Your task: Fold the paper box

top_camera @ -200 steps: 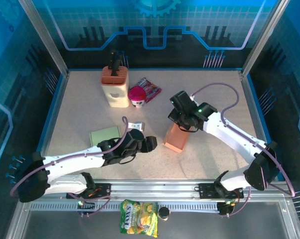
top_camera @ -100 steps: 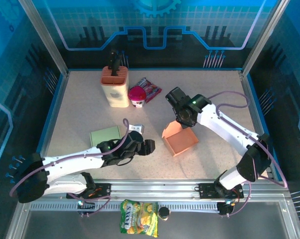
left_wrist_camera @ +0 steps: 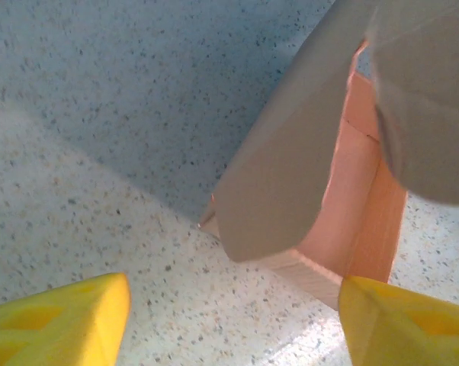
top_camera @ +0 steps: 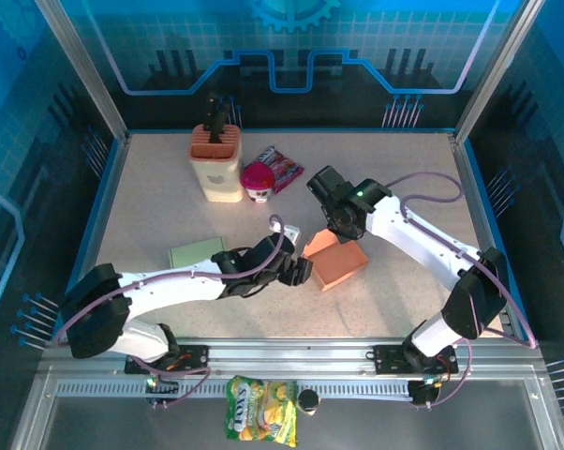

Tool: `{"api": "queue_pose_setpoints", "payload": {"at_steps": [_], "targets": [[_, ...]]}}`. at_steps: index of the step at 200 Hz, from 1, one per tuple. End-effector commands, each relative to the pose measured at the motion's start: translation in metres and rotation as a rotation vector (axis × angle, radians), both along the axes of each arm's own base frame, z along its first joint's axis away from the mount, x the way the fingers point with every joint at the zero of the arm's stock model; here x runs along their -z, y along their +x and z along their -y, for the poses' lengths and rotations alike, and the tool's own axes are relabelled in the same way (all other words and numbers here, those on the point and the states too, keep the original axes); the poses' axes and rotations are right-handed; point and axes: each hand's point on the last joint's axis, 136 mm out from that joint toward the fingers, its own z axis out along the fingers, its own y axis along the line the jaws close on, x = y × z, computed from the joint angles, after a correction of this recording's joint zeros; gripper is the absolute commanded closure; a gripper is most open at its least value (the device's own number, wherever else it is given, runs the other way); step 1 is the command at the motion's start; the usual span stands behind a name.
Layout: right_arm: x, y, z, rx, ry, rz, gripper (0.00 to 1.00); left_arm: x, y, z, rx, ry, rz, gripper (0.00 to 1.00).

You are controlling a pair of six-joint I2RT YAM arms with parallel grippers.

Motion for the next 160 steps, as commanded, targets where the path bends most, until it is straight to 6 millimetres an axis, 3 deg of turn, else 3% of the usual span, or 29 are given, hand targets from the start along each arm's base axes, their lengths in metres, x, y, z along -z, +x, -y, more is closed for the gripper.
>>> {"api": "queue_pose_setpoints", "payload": {"at_steps": [1,34,57,82,128,142,160], "targets": [[0.004,0.0,0.002,-0.009,-0.03,-0.006,0.92,-0.013,0.014,0.003,0.022,0.058,0.076,0.32],[0.007,0.0,0.0,-0.014,-0.028,-0.013,0.93,-0.014,0.017,0.01,0.043,0.103,0.083,0.46],[0.008,0.0,-0.002,-0.019,-0.026,-0.015,0.93,-0.013,0.018,0.011,0.042,0.124,0.089,0.62],[0.007,0.001,-0.002,-0.022,-0.023,-0.012,0.94,-0.013,0.019,0.011,0.038,0.139,0.097,0.69],[0.006,0.004,-0.006,-0.06,-0.019,0.0,0.9,-0.01,0.02,0.012,0.048,0.161,0.101,0.91],[0.002,0.007,-0.008,-0.094,-0.02,0.027,0.79,-0.009,0.019,0.012,0.06,0.162,0.107,1.0],[-0.012,0.018,-0.013,-0.203,-0.026,0.099,0.6,-0.01,0.018,0.01,0.078,0.179,0.117,1.0]]}}
